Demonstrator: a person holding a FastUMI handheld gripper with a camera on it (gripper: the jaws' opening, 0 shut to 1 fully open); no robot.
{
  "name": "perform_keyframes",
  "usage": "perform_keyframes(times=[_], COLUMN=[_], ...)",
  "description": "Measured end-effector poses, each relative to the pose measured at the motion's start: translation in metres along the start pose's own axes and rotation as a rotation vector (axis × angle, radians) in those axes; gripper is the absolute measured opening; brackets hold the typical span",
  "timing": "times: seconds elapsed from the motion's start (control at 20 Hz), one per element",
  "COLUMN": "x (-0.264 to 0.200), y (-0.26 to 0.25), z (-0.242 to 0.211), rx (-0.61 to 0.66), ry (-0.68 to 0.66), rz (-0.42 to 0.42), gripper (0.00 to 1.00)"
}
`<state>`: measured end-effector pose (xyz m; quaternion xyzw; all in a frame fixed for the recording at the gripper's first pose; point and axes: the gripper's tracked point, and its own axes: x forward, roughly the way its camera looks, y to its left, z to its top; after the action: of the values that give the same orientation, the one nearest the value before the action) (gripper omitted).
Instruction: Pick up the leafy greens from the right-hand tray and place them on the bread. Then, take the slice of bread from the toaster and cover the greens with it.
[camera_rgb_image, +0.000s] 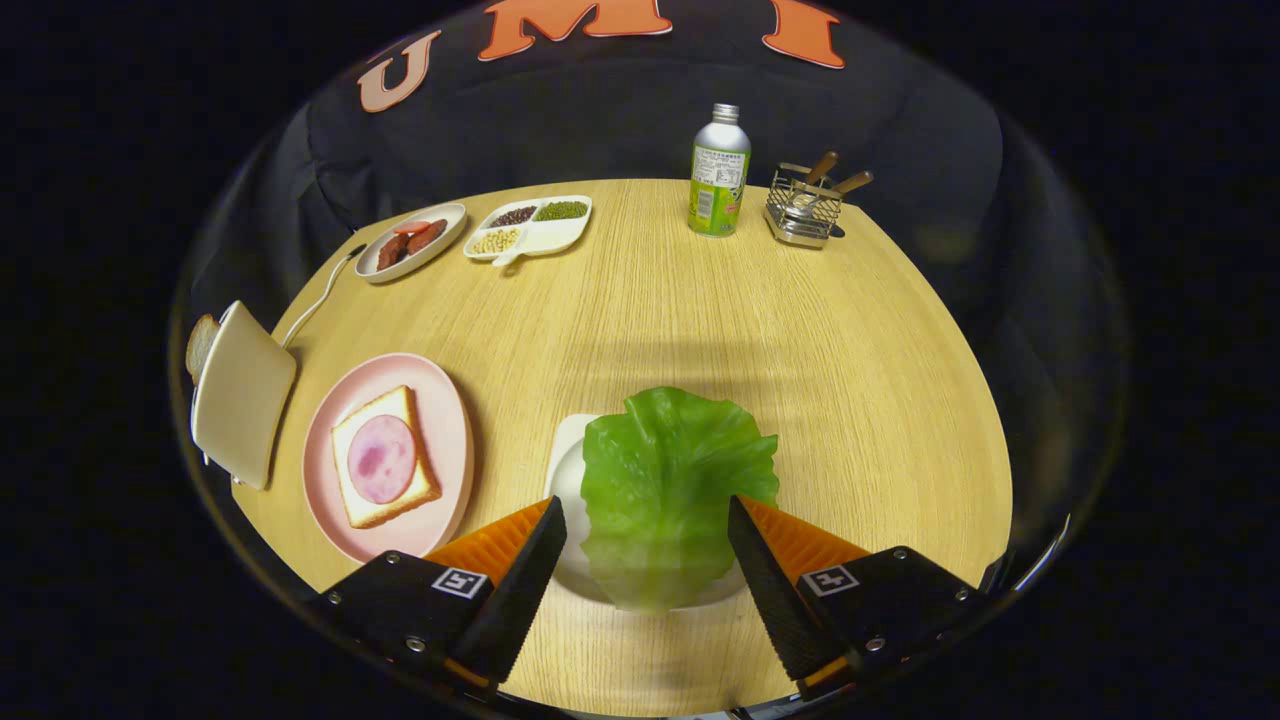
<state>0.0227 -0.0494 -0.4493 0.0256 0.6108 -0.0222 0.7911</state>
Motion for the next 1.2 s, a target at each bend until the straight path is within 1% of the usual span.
perform_keyframes(times=[0.25,0.35,0.4,0.45,0.65,0.75,0.8,0.85,1.0,1.1,1.2], x=[0.025,0.031,0.032,0.032,0.033,0.033,0.033,0.034,0.035,0.035,0.033], y=[-0.008,-0.006,-0.004,-0.005,-0.006,-0.009,-0.009,-0.01,-0.012,-0.011,-0.007], z=[-0.011,-0.012,-0.012,-0.011,-0.01,-0.011,-0.009,-0.008,-0.006,-0.006,-0.007], rx=[0.004,0.029,0.043,0.047,0.025,0.029,0.024,0.024,0.047,0.055,0.071], ry=[0.057,0.059,0.066,0.058,0.045,0.037,0.028,0.018,0.001,-0.002,0.002], rz=[-0.035,-0.017,-0.008,-0.006,0.005,0.003,0.005,0.004,-0.011,-0.008,0.008], gripper=[0.98,0.98,0.97,0.94,0.88,0.77,0.68,0.62,0.2,0.11,0.07])
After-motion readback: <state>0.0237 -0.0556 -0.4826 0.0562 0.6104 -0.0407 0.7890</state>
